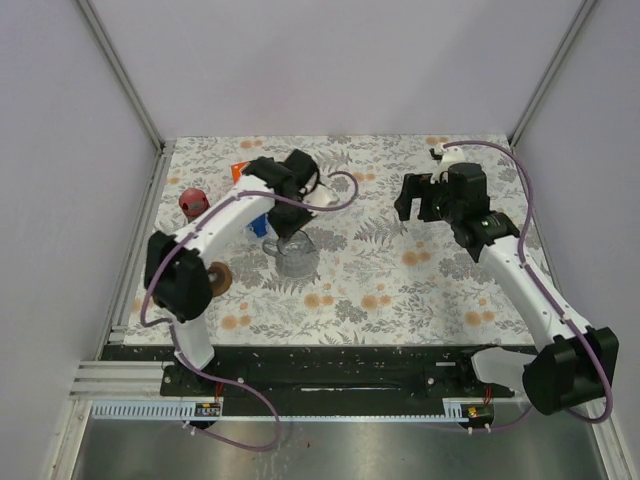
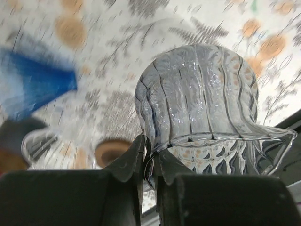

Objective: Place the coffee filter in the dripper

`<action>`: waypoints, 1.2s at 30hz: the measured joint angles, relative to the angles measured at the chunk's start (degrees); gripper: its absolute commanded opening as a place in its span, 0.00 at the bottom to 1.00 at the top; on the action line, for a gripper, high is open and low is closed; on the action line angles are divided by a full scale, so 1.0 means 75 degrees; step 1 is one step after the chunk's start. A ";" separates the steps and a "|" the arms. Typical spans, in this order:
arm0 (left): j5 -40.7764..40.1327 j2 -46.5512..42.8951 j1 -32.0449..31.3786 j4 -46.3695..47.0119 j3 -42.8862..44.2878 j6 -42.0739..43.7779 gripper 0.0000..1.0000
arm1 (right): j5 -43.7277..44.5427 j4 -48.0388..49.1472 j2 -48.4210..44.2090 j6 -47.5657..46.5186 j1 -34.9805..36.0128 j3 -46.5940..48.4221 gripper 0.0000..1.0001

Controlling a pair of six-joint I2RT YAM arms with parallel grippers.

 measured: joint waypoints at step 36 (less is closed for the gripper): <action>0.0402 0.1950 -0.1096 0.2060 0.0883 -0.0950 0.87 | 0.0839 -0.0414 -0.1236 -0.0376 -0.0306 -0.0111 0.99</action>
